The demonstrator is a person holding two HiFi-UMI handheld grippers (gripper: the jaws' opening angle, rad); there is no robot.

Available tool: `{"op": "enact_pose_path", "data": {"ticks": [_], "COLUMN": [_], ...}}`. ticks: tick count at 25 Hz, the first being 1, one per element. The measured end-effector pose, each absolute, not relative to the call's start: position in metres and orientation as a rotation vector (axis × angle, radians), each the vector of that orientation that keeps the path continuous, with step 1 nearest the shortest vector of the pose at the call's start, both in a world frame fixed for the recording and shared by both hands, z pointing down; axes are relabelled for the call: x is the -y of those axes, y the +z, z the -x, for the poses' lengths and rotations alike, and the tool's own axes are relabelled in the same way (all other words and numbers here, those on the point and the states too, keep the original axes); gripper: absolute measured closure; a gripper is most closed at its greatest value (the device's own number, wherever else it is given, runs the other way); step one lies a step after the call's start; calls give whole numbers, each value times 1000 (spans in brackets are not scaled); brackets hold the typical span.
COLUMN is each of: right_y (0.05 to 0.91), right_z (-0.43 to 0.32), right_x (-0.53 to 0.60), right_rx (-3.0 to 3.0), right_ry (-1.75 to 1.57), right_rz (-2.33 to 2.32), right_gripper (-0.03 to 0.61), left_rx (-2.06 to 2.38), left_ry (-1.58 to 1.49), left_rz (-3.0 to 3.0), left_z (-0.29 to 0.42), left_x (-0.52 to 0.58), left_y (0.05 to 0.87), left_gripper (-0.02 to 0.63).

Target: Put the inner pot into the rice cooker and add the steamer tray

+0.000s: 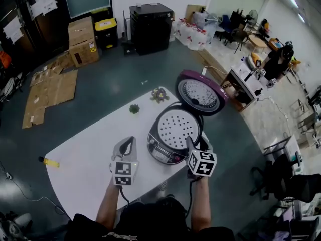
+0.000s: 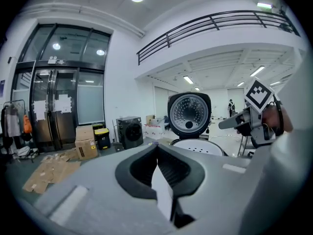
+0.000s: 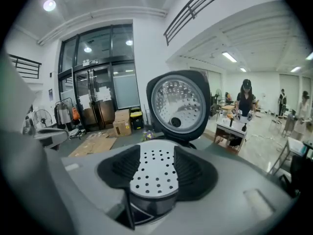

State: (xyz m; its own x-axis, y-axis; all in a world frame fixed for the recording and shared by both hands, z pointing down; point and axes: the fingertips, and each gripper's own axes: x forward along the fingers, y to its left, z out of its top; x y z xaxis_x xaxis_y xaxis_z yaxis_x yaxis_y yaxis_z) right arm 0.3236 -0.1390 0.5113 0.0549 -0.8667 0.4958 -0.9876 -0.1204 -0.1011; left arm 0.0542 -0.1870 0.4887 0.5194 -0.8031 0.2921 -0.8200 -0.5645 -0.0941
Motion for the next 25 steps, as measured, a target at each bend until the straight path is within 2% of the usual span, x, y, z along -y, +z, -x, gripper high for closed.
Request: {"op": "enact_pose_path", "data": {"ticks": [16,18,25], "right_y": [467,463,467], "right_z": [-166,-146,-88], "right_x": [39,28,6], "right_rx": [2167,2201,2266], "right_ry": [372,337,302], "right_rz": [-2031,-2025,-1964], "right_gripper": [362,410,488], "left_rx": [1426,1437,1495], "left_ry": [440,439,457], "left_rz": [-2779,-2779,-2740], "left_z": [26,41,94], "left_x": [102,92,63], "left_y": [463,461,463], "left_gripper": [603,603,603]}}
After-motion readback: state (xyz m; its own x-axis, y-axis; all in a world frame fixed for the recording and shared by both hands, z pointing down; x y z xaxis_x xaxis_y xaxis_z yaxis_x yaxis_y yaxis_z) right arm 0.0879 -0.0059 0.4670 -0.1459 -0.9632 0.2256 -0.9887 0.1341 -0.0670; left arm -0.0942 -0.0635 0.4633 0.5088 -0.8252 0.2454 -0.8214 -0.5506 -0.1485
